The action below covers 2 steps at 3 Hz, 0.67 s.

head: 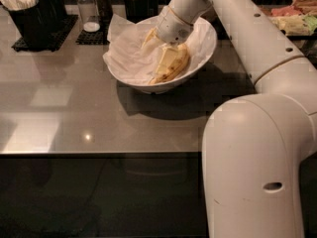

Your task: Pick banana from white bowl

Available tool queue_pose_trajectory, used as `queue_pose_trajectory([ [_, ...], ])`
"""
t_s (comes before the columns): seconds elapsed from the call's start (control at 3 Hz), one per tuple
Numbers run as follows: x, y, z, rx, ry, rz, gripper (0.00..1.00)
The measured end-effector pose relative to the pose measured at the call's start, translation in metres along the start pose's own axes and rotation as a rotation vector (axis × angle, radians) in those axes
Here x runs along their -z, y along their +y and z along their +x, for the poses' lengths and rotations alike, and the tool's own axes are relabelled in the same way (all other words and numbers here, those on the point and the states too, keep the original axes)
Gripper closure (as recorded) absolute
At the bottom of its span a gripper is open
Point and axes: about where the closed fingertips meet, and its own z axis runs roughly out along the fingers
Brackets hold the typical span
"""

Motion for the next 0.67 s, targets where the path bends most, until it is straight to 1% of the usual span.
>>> queue_pose_trajectory([
  [0.33, 0.0018, -0.0025, 0.0026, 0.016, 0.029, -0.011, 0.38],
  [0.67, 0.0075, -0.0034, 0.0088, 0.016, 0.054, -0.008, 0.38],
])
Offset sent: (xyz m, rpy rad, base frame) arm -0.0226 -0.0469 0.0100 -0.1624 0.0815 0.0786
